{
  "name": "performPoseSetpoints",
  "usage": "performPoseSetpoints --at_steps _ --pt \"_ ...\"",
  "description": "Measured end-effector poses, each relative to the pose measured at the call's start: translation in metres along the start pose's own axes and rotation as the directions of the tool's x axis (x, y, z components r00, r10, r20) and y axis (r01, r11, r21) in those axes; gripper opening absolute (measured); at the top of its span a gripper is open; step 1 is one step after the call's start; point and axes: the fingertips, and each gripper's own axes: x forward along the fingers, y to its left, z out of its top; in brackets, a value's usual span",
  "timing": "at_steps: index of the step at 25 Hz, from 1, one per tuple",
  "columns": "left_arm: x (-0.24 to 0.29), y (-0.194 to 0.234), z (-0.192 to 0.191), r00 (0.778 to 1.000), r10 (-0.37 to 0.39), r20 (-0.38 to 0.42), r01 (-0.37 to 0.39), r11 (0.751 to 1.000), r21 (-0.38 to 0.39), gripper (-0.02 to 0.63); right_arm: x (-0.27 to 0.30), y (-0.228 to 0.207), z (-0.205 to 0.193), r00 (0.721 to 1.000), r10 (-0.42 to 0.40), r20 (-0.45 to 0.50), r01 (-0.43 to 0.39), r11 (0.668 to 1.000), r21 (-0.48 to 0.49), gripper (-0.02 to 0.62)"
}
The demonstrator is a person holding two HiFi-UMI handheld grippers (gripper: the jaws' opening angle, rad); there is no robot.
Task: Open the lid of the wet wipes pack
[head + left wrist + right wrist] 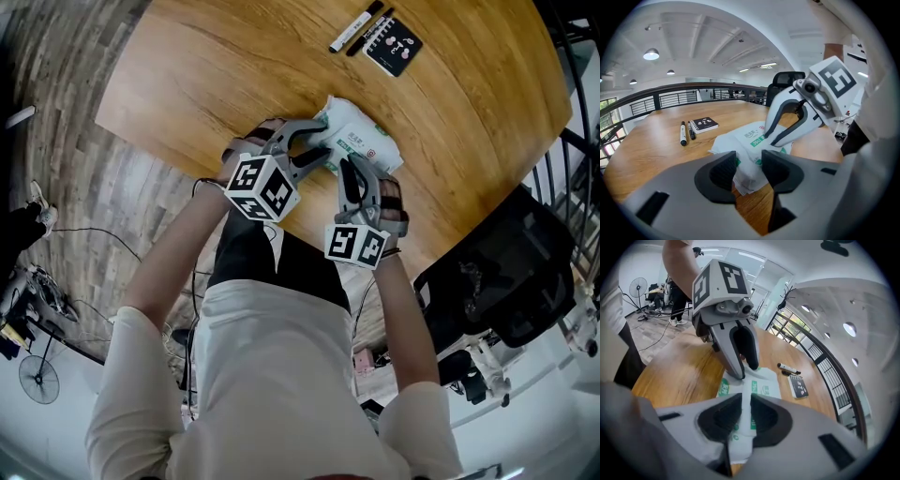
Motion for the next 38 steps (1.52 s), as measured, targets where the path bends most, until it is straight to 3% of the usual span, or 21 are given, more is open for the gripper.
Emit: performPoseSetpoints --at_steps 6,15,18,21,38 --pt "0.001 0.000 0.000 1.000 -0.007 -0.022 0.008 1.000 0.018 0.163 -0.004 -0.008 0.003 1.000 -0.011 -0.001 0.011 0.999 0.046 0.086" --pt "0.002 -0.001 0.000 0.999 -0.010 -0.039 0.010 1.000 0.006 0.163 -0.014 -0.014 0.008 0.999 0.002 0.032 -0.005 0.995 0.104 0.083" --pt "0.001 0.000 0.000 0.999 -0.010 -0.045 0.010 1.000 0.005 0.163 -0.022 -0.027 0.015 0.997 -0.059 0.059 0.050 0.988 0.146 0.035" --pt "0.001 0.000 0.000 0.999 -0.012 -0.043 0.012 1.000 0.001 0.163 -0.025 -0.046 0.017 0.993 -0.104 0.050 0.094 0.979 0.182 0.032" --pt "0.002 0.000 -0.001 0.998 -0.013 -0.056 0.013 1.000 -0.008 0.164 -0.017 -0.103 -0.028 0.980 -0.193 -0.040 0.196 0.971 0.139 0.035"
